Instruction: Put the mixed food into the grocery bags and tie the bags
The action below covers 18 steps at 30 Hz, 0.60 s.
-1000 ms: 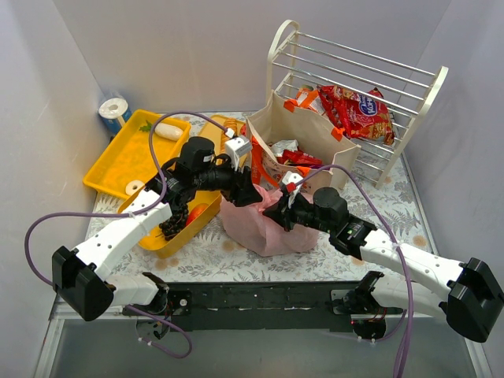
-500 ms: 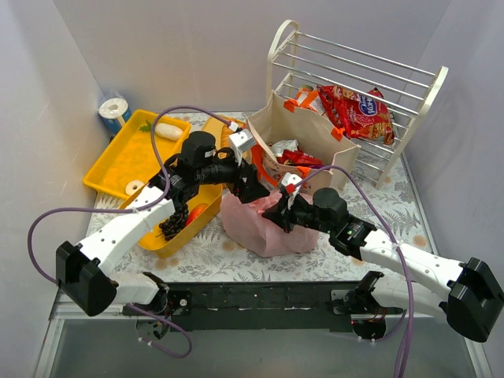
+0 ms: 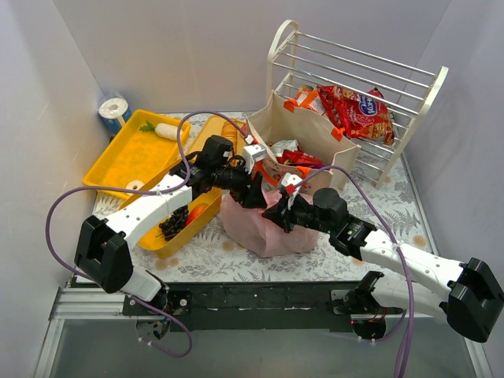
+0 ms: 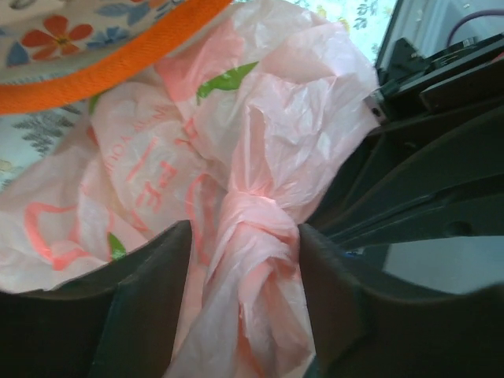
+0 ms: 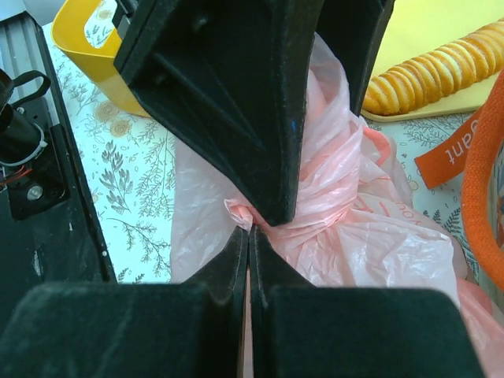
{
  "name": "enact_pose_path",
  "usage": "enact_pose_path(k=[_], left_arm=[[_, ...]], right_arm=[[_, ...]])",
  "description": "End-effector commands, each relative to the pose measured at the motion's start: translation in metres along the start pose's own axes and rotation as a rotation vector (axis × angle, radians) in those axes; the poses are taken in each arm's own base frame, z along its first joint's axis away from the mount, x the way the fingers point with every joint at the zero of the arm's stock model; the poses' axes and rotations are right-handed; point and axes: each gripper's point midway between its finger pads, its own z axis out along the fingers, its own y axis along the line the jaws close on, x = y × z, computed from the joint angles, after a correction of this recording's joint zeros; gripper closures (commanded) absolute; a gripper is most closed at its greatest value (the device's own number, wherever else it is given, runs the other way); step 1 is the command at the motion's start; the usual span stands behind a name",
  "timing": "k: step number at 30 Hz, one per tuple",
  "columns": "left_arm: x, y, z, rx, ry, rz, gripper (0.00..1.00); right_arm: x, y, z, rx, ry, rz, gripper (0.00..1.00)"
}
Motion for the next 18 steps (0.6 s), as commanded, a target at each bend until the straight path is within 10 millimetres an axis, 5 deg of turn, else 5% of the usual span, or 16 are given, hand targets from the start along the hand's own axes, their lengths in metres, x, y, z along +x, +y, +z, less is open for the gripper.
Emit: enact_pose_path(k=[1,5,6,9,12,18], left_arm=[[-0.007,-0.02,-0.01,0.078,-0.021,0.055,0.71],[-0.008,-0.024,-0.017,0.065,-0.067,0.087,0.97],[-0.005,-0.024,-0.017,0.066,-0.068,0.081,1.0],[-0.006,-0.029,-0.02,0.079,-0.103,0.109,1.0],[-0.009,-0.035,-0.025,0.093,-0.136,0.137,1.0],[-0.012,-0.056,-0.034,0.184,-0.181,0.194,1.0]], right_arm=[[-0.011,0.002,-0.003,0.0,-0.037,-0.031,0.99],[-0.024,0.006,-0.009,-0.013,-0.03,-0.043,0.99],[-0.028,0.008,-0.011,-0.018,-0.034,-0.048,0.87],[-0.051,0.011,-0.025,-0.007,-0.07,-0.056,0.55],[-0.078,0.006,-0.038,0.027,-0.101,-0.047,0.35],[-0.079,0.004,-0.031,-0.114,-0.036,-0.042,0.27]])
